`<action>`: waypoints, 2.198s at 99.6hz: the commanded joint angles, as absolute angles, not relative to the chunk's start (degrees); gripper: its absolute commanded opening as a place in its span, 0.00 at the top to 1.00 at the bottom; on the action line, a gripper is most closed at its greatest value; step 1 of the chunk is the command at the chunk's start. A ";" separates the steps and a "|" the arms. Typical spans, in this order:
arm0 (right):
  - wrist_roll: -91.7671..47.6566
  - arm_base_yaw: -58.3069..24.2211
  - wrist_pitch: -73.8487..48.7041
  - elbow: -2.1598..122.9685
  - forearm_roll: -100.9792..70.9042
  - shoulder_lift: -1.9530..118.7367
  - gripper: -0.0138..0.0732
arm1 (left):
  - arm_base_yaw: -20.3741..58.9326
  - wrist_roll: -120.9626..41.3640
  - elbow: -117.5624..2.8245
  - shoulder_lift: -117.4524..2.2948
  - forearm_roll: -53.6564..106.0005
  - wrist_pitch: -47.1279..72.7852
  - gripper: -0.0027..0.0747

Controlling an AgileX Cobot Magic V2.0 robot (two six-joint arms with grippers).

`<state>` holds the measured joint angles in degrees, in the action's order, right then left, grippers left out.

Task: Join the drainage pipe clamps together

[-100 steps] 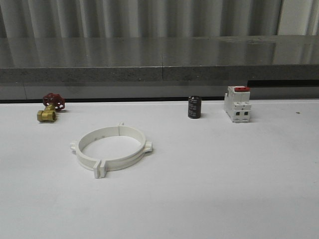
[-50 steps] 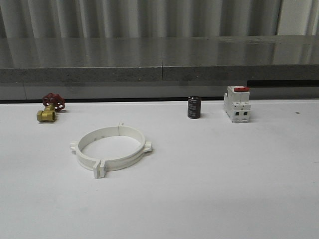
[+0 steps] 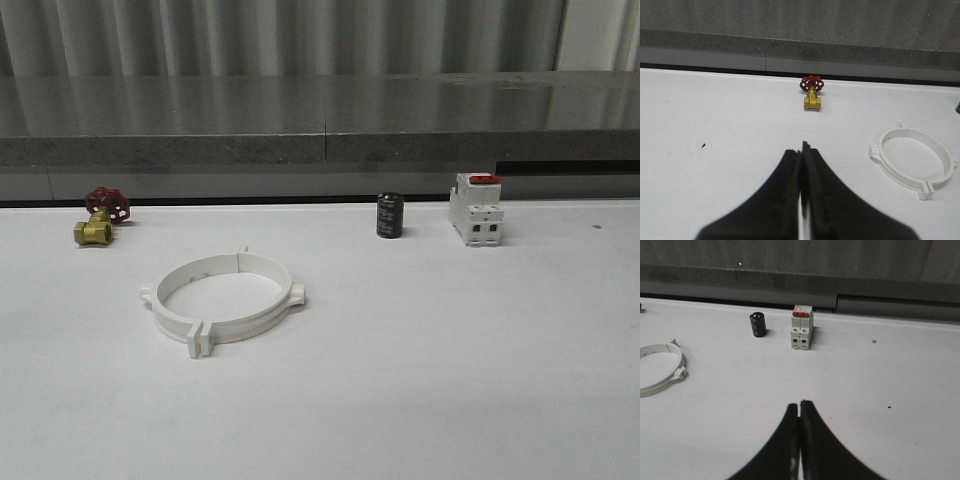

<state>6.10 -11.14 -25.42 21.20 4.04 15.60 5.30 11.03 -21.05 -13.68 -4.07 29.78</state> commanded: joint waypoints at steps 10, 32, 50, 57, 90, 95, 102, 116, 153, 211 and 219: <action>3.22 -4.96 -15.84 16.58 0.66 8.48 0.92 | 5.22 10.99 -22.64 -14.20 -4.25 25.33 0.99; 3.22 -2.41 -8.39 8.92 0.00 2.50 0.92 | 5.22 10.99 -22.64 -14.20 -4.25 25.33 0.99; 3.43 -2.41 -4.00 3.62 0.00 -1.07 0.92 | 5.22 10.99 -22.64 -14.20 -4.25 25.33 0.99; 3.55 -2.41 -2.59 1.98 0.00 -1.78 0.92 | 5.22 10.99 -22.64 -14.20 -4.25 25.33 0.99; 3.95 -2.41 3.12 -0.51 0.00 -1.70 0.92 | 5.22 10.99 -22.64 -14.20 -4.25 25.33 0.99; 3.95 -2.41 3.06 -0.51 0.00 -1.70 0.92 | 5.22 10.99 -22.64 -14.20 -4.25 25.33 0.99; 3.95 -2.41 3.06 -0.51 0.00 -1.70 0.92 | 5.22 10.99 -22.64 -14.20 -4.25 25.33 0.99; 3.95 -2.41 3.06 -0.51 0.00 -1.70 0.92 | 5.22 10.99 -22.64 -14.20 -4.25 25.33 0.99; 3.95 -2.41 3.06 -0.51 0.00 -1.70 0.92 | 5.22 10.99 -22.64 -14.20 -4.25 25.33 0.99; 3.95 -2.41 3.06 -0.51 0.00 -1.70 0.92 | 5.07 10.99 -20.81 -13.26 -6.54 20.38 0.99; 3.95 -2.41 3.06 -0.51 0.00 -1.70 0.92 | 5.07 10.99 -18.23 -11.39 -7.10 16.02 0.99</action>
<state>3.98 -2.87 -2.01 -1.63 0.00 -0.60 5.20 11.03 -18.88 -12.46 -6.12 24.92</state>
